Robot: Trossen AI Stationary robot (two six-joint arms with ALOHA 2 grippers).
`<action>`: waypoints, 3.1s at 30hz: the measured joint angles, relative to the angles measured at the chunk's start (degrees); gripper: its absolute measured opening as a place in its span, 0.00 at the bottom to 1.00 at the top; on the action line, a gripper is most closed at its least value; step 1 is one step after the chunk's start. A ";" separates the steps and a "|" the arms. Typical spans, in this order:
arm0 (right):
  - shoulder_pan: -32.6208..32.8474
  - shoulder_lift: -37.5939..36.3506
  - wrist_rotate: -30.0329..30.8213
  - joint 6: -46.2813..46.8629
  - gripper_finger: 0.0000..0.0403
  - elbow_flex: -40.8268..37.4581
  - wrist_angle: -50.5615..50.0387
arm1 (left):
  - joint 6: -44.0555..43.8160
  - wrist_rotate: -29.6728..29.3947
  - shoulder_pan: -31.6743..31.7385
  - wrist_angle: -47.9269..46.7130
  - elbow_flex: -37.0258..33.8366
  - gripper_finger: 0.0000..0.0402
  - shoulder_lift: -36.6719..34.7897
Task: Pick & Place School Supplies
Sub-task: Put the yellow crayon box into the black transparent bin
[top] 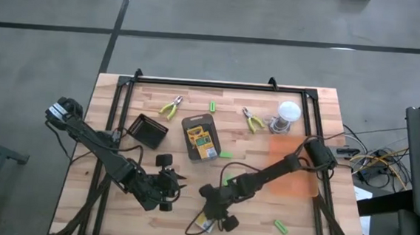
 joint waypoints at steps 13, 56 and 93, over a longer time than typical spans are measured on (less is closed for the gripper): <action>-1.24 -7.22 3.90 7.77 0.14 -0.42 -3.38 | -1.54 -0.02 -0.06 -0.12 0.00 0.27 -0.04; 9.58 -8.28 31.58 48.95 0.14 -0.89 -23.54 | -9.20 -4.86 0.52 -0.66 -0.07 0.27 0.22; 4.94 -8.90 36.73 40.10 0.14 -5.31 -16.21 | -7.81 -4.83 0.55 -0.61 -0.11 0.27 0.22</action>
